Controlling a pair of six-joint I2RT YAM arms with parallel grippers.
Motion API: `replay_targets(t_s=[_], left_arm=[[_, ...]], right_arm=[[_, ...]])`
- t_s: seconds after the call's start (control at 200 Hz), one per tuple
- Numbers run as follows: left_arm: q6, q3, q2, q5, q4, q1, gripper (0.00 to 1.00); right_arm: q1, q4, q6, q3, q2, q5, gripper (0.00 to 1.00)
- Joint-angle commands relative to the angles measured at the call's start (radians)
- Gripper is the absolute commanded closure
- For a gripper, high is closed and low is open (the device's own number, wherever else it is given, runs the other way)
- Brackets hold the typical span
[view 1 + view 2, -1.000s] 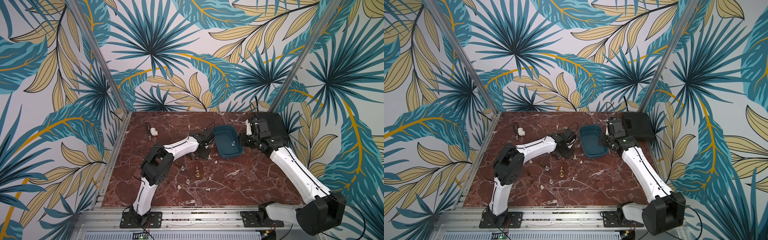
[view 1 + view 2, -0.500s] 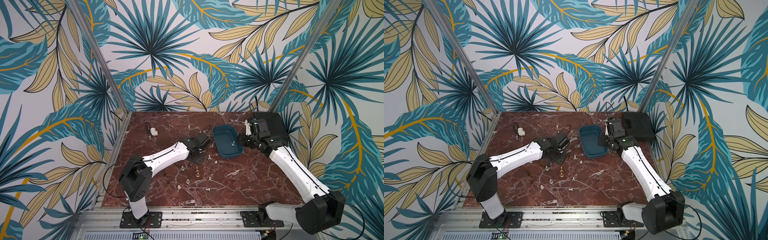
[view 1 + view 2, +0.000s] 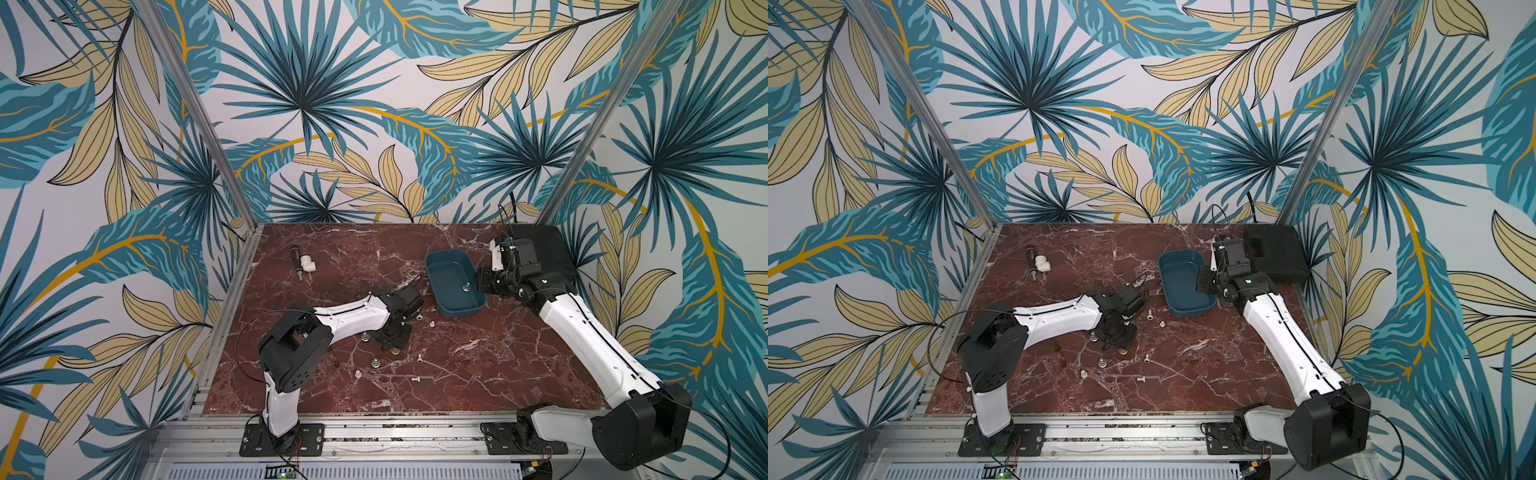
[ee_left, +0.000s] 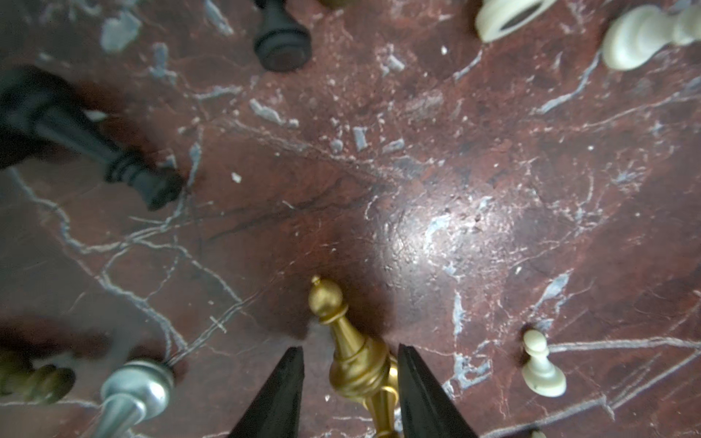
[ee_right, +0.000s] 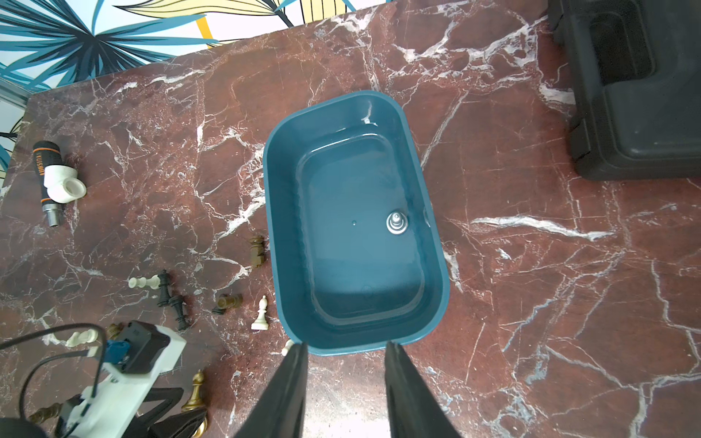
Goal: Put the chess pieces into the storage box
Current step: Pick up the chess piece at the center of the board.
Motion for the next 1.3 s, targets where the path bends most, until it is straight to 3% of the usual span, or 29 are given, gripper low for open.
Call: replay_targets(t_s=[0.0,0.521,1.062,1.297], left_arm=[[0.009,0.023,0.028,-0.005,0.019,0.002,0.55],[0.035,0.047,0.061,-0.006,0.031,0.002,0.70],[0.052,0.082,0.031,-0.057,-0.016,-0.001,0.76],[0.083,0.169,-0.026,-0.112,-0.026,-0.017,0.77]], right_arm=[[0.003,-0.005,-0.015,-0.022,-0.021,0.014,0.61],[0.002,0.001,-0.008,-0.016,0.007,-0.011,0.61],[0.003,-0.001,-0.013,-0.025,0.003,-0.003,0.61],[0.003,0.003,-0.006,-0.028,-0.026,0.006,0.61]])
